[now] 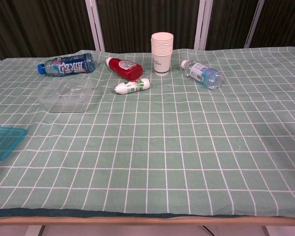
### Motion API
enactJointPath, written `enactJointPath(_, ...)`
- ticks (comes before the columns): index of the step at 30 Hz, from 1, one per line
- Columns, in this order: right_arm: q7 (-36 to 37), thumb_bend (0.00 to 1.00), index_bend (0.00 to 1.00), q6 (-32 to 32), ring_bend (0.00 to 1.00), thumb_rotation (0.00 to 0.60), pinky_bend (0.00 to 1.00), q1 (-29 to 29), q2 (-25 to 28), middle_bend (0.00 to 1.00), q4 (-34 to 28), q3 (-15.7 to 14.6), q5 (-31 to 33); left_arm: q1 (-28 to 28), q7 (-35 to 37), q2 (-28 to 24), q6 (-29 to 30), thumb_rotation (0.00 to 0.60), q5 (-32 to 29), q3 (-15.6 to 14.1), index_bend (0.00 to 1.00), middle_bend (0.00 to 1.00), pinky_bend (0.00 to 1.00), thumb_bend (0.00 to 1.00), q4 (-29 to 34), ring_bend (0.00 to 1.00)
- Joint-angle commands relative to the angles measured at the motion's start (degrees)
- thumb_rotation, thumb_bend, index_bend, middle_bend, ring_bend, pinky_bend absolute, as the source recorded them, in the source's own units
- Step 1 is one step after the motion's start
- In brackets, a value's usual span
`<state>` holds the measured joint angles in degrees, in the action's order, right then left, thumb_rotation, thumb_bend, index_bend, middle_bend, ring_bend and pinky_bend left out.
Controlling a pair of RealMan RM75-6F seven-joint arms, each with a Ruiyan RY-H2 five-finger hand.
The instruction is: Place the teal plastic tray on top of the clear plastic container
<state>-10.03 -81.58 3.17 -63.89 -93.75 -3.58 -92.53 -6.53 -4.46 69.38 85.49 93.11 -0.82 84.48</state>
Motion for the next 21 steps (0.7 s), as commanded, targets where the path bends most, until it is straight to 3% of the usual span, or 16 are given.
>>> enactJointPath(1, 0.32, 0.06, 0.00, -0.20, 0.00, 0.600, 0.00, -0.09, 0.15, 0.00, 0.00, 0.04, -0.03, -0.44, -0.04, 0.14, -0.76, 0.600, -0.05, -0.05, 0.00, 0.00, 0.00, 0.36, -0.12, 0.00)
enactJointPath(5, 0.98, 0.06, 0.00, -0.27, 0.00, 0.600, 0.00, -0.18, 0.36, 0.00, -0.10, 0.11, 0.15, -1.92, 1.80, -0.08, -3.55, 0.600, 0.23, -0.59, 0.00, 0.00, 0.00, 0.35, -0.14, 0.00)
enactJointPath(12, 0.07, 0.06, 0.00, 0.94, 0.00, 0.600, 0.00, 0.28, -0.08, 0.00, -0.03, 0.39, 0.94, -14.41, 23.02, -1.14, -14.95, 0.600, 9.36, -2.82, 0.00, 0.00, 0.00, 0.32, -9.22, 0.00)
enactJointPath(15, -1.02, 0.06, 0.00, 1.33, 0.00, 0.600, 0.00, 0.42, -0.57, 0.00, -0.13, 0.61, 1.43, -19.90, 28.60, -1.49, -20.85, 0.600, 11.20, -3.75, 0.00, 0.00, 0.00, 0.27, -11.97, 0.00)
enactJointPath(21, -2.65, 0.06, 0.00, 2.43, 0.00, 0.600, 0.00, 0.88, -1.42, 0.00, -0.45, 1.15, 2.72, -25.72, 35.71, 2.69, -24.59, 0.600, 13.03, -4.90, 0.00, 0.00, 0.00, 0.23, -19.39, 0.00)
